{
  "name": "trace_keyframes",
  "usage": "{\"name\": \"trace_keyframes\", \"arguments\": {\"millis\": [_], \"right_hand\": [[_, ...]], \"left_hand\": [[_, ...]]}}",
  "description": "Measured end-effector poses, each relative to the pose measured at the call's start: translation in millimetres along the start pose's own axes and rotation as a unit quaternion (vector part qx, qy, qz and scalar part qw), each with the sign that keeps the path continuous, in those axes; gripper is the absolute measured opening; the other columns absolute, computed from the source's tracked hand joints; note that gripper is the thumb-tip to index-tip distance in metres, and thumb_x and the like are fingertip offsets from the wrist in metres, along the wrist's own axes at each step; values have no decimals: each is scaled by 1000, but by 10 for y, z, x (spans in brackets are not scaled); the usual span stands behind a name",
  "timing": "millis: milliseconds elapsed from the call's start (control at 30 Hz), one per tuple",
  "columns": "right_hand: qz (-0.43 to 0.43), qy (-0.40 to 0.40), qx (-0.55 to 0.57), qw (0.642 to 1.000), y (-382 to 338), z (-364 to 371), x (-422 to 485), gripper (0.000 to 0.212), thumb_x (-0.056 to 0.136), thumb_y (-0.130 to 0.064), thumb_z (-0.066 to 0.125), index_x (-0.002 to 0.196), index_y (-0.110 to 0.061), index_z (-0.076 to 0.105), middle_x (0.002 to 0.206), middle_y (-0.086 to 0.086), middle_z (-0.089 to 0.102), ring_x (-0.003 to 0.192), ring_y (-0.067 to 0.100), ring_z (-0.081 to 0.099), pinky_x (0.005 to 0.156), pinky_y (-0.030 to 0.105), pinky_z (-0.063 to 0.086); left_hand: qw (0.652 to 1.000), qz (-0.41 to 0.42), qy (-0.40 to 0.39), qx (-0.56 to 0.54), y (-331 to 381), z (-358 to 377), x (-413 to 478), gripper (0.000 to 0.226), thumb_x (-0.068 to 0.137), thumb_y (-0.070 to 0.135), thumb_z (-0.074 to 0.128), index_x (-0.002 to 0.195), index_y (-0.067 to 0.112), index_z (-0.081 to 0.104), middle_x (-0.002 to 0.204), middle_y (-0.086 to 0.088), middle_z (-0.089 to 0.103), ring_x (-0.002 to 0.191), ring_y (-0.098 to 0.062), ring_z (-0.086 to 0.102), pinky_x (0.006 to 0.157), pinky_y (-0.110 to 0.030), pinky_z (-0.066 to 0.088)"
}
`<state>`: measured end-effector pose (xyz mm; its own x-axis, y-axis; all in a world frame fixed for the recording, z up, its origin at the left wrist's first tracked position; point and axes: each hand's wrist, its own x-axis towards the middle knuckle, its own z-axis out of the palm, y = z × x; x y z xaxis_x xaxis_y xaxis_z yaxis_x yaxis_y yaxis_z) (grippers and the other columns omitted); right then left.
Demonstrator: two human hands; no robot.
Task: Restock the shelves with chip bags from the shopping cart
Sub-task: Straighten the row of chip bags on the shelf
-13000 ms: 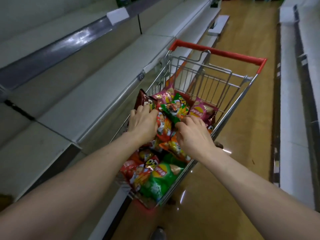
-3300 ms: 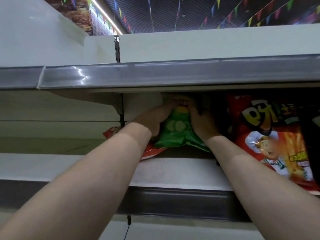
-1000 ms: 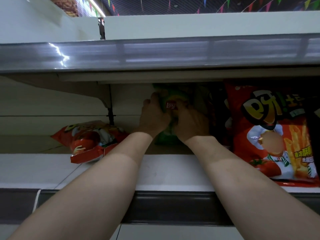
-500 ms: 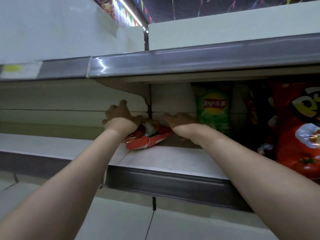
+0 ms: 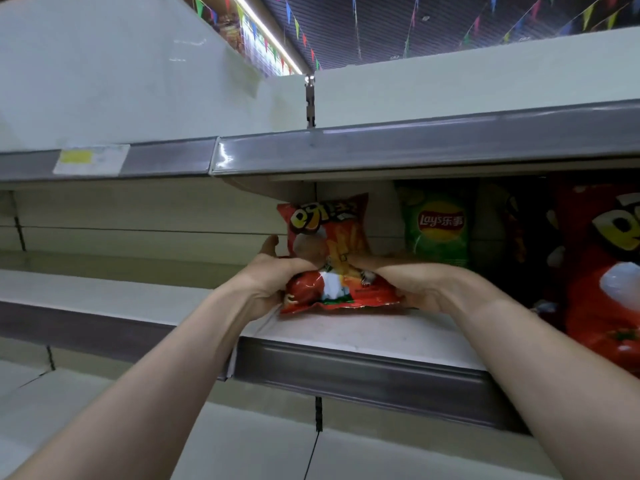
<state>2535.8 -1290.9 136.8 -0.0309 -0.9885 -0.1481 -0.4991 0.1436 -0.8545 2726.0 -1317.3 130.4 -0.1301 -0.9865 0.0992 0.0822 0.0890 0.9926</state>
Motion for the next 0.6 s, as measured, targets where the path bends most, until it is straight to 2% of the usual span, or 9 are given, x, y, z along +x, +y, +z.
{"name": "trace_keyframes", "arguments": {"millis": [67,133,200,300,367,433,467,533,600], "right_hand": [[8,5,-31,999,6,-2,-49,43,94,-49,53,118,-14,60,112,7,64,106,22,59,93,29,43],[2,-12,-33,999,-4,-8,-110,51,86,-58,59,118,-18,62,113,5,65,107,19,61,96,30,44],[-14,-10,-25,1000,-20,10,-187,56,79,-59,66,117,-17,64,115,5,68,103,17,63,98,30,46],[-47,77,6,996,-5,-1,-202,69,74,-63,69,124,-16,62,128,2,61,113,18,58,102,30,43],[-54,112,19,992,-27,-41,-284,51,84,-58,62,118,-19,60,118,-3,60,109,18,59,93,27,44],[-37,117,-17,992,-4,-131,-355,44,96,-47,52,117,-10,63,114,6,65,110,23,60,95,29,46],[-35,124,-35,991,11,-173,-401,44,98,-44,49,116,-6,64,112,11,67,108,25,61,95,31,47],[-39,165,-28,985,54,-255,-486,46,97,-51,48,111,-9,62,101,10,61,94,22,58,91,31,44],[-42,209,5,977,129,-345,-538,50,96,-54,49,121,-12,57,103,7,51,93,22,50,87,30,41]], "left_hand": [[998,-15,-28,-62,0,9,0,79,83,-3,68,150,10,29,120,-15,64,88,-20,67,67,-30,59],[993,-30,-79,-84,2,13,-2,57,78,3,71,132,9,54,112,-13,70,94,-23,69,77,-32,59],[989,-41,-103,-96,7,41,-16,46,70,10,74,114,13,65,108,-13,72,101,-26,68,89,-40,55],[992,-36,-92,-74,26,114,-7,35,79,2,71,112,13,64,109,-14,72,102,-28,67,91,-43,53],[993,-39,-100,-50,47,203,-26,35,80,-1,69,114,8,64,105,-14,72,96,-25,69,81,-38,57],[990,-34,-132,-19,60,333,-44,37,78,-3,70,113,6,65,103,-13,73,92,-23,71,76,-33,58],[988,-27,-150,-3,66,412,-48,39,77,-4,71,114,7,64,105,-13,73,95,-24,70,78,-34,58],[984,-14,-175,16,84,577,-59,41,77,-5,71,115,10,63,111,-14,71,105,-27,67,89,-38,55],[981,-10,-193,21,107,755,-79,43,80,-5,69,119,11,61,113,-15,70,108,-28,66,94,-40,53]]}}
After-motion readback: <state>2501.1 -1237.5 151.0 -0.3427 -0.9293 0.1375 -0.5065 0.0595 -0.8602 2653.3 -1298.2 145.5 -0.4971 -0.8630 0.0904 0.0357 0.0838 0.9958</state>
